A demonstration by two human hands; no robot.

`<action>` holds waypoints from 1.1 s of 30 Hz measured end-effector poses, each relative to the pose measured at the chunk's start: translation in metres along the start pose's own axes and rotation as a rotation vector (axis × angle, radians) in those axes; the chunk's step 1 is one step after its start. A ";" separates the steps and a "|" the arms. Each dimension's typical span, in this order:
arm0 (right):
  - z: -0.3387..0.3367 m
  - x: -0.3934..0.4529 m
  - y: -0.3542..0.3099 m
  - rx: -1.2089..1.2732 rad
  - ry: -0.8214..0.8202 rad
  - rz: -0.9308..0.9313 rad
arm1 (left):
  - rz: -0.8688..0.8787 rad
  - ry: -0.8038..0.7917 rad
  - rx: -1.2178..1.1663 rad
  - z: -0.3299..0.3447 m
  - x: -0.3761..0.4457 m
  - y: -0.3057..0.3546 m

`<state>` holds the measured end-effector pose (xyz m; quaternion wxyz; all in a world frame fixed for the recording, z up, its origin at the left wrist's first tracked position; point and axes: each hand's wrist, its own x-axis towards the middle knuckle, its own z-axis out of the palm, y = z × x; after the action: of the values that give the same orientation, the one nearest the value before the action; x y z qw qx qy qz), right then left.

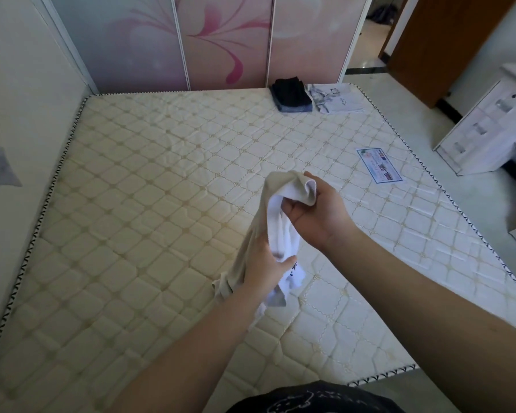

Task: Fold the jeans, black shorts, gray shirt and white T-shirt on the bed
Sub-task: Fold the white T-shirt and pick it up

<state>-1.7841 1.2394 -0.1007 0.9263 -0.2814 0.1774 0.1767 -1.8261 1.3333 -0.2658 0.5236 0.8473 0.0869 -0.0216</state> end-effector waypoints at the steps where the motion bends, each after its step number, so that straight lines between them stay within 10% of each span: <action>1: 0.002 -0.001 -0.003 0.018 0.002 -0.022 | -0.013 0.003 0.013 0.001 0.002 -0.002; 9: 0.025 0.003 -0.048 0.084 -0.059 -0.226 | -0.286 -0.037 0.136 0.003 0.011 -0.045; 23: -0.054 0.012 -0.079 0.003 0.255 -0.281 | -0.912 0.001 -0.946 -0.025 0.000 -0.071; 33: -0.090 0.013 -0.092 0.041 0.302 -0.281 | -0.612 -0.013 -0.346 -0.014 -0.015 -0.089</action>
<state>-1.7539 1.1180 -0.1343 0.9103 -0.3076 0.2769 -0.0021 -1.8571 1.3823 -0.3363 0.6292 0.6805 0.3359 -0.1678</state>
